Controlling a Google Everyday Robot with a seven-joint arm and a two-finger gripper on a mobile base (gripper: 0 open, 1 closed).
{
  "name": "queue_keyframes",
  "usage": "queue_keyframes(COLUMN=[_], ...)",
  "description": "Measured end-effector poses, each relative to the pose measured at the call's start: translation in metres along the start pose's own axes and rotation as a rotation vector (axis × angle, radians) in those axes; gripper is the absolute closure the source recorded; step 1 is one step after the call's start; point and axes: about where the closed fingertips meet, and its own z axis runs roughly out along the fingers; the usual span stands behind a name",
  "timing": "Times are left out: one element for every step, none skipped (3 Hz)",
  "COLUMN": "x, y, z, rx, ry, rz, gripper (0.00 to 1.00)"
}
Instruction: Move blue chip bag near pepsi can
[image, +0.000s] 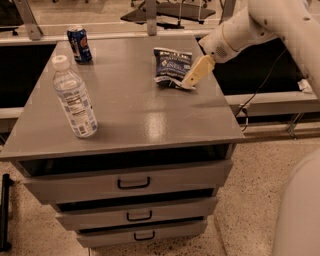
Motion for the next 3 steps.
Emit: queue_keyframes(x=[0.0,0.004,0.011], y=[-0.021,-0.027,-0.027], z=[0.03,0.049,0.061], rx=[-0.009,-0.021,-0.027], ry=[-0.06,-0.082,-0.092], rz=[0.074,0.132,0.17], gripper=[0.0,0.14,0.38])
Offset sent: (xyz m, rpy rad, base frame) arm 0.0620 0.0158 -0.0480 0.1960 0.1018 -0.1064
